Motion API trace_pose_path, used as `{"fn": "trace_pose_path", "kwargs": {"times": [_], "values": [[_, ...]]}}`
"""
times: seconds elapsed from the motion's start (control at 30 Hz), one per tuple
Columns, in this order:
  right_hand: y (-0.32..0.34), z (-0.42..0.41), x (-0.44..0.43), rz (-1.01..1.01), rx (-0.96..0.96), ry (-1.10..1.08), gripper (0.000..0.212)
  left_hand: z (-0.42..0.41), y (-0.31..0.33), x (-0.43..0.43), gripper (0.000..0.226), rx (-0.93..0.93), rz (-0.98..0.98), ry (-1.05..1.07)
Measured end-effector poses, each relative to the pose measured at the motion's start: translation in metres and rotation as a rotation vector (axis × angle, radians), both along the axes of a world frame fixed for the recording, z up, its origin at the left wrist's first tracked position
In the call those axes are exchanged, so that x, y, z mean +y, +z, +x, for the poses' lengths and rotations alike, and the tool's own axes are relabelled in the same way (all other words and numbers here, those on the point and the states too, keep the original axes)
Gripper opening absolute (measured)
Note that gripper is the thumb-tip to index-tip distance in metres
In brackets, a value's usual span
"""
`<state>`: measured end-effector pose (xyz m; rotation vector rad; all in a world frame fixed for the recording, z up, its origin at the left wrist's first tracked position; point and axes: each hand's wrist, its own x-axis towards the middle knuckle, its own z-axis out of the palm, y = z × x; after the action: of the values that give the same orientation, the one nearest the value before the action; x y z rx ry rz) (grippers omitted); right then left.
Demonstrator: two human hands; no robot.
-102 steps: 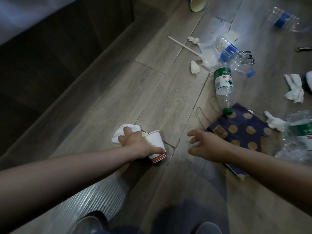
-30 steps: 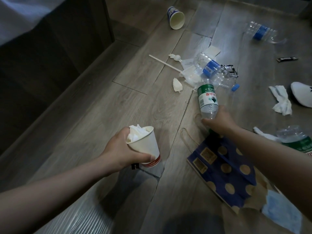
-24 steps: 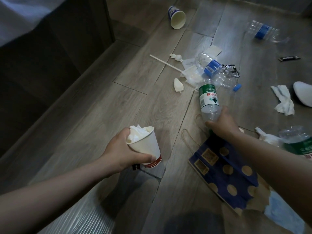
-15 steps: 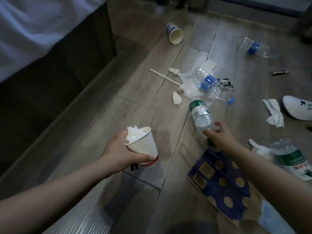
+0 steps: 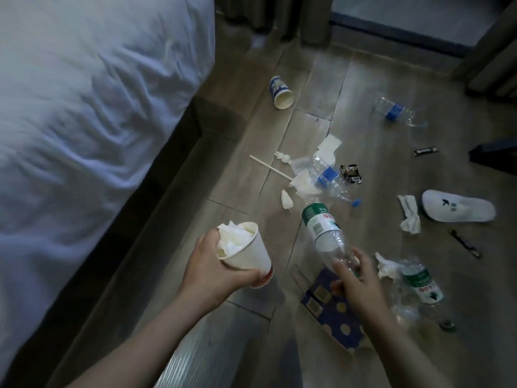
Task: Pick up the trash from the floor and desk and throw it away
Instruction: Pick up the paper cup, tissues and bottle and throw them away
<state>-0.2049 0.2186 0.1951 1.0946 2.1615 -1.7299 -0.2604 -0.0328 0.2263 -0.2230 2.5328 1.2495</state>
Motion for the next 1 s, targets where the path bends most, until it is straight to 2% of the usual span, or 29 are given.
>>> {"fn": "trace_pose_path", "kwargs": {"times": [0.2, 0.37, 0.47, 0.6, 0.77, 0.87, 1.0], "values": [[0.173, 0.018, 0.006, -0.045, 0.013, -0.046, 0.046, 0.016, 0.17, 0.02, 0.085, -0.041, 0.076, -0.044], [0.332, 0.051, 0.026, 0.008, 0.03, -0.068, 0.052, 0.028, 0.33, 0.055, 0.071, 0.005, 0.132, -0.081], [0.419, 0.076, 0.042, 0.097, 0.018, -0.057, 0.06, 0.041, 0.412, 0.077, 0.075, 0.019, 0.143, -0.091], [0.535, 0.106, 0.069, 0.168, 0.104, -0.078, 0.06, 0.06, 0.516, 0.109, 0.074, 0.037, 0.174, -0.126], [0.632, 0.14, 0.088, 0.255, 0.231, -0.124, 0.05, 0.078, 0.599, 0.137, 0.072, 0.151, 0.222, -0.226], [0.674, 0.162, 0.082, 0.353, 0.257, -0.172, 0.052, 0.09, 0.631, 0.138, 0.079, 0.226, 0.244, -0.305], [0.717, 0.194, 0.055, 0.445, 0.296, -0.253, 0.058, 0.103, 0.666, 0.131, 0.068, 0.284, 0.312, -0.406]]}}
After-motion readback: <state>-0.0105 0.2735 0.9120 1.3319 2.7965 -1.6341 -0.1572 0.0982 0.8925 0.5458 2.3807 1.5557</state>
